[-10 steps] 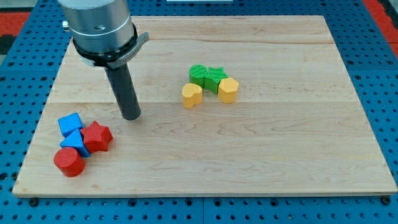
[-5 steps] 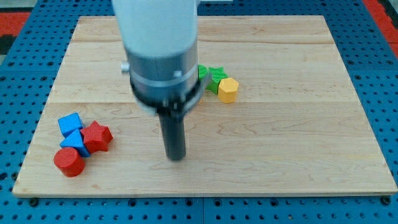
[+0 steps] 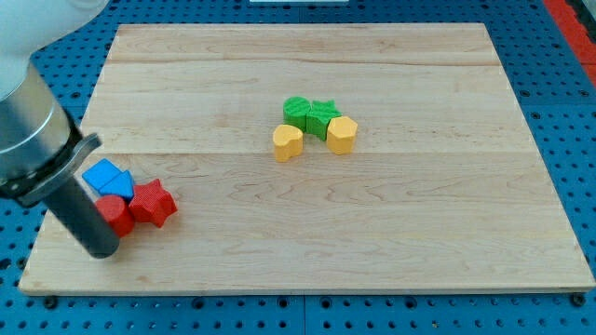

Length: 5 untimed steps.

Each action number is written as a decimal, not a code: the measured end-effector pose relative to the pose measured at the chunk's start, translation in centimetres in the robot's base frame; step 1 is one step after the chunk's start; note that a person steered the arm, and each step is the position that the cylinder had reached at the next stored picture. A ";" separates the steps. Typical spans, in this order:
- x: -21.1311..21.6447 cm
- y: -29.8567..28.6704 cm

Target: Separate the red star from the blue triangle

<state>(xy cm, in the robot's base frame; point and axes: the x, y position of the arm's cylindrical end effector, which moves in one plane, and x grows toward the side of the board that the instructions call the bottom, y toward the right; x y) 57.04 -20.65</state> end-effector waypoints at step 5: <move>-11.5 9.0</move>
<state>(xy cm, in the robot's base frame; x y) 45.50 -11.64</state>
